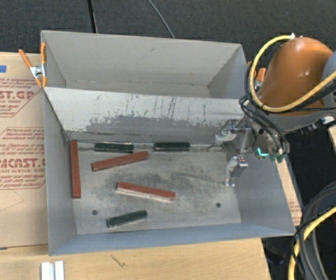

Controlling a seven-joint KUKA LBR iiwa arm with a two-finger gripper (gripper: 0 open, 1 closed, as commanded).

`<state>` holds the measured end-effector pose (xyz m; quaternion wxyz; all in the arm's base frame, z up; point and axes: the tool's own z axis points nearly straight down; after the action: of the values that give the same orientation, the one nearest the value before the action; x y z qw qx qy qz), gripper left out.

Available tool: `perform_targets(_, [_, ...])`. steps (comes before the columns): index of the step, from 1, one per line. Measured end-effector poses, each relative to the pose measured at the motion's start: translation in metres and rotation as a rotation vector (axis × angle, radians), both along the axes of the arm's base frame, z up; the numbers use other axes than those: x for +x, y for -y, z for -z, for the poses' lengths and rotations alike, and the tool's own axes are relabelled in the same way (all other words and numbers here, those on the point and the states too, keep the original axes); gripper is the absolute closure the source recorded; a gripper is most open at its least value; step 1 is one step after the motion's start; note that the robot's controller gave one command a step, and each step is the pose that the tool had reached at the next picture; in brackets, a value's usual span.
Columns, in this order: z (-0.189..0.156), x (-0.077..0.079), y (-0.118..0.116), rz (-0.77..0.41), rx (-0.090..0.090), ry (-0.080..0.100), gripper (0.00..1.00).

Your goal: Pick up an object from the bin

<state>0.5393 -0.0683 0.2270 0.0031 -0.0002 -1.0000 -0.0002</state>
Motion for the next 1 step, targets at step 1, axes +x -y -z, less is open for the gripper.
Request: perform_targets(1, [-0.0042, 0.0016, -0.0002, -0.001, -0.001, 0.008, 0.0])
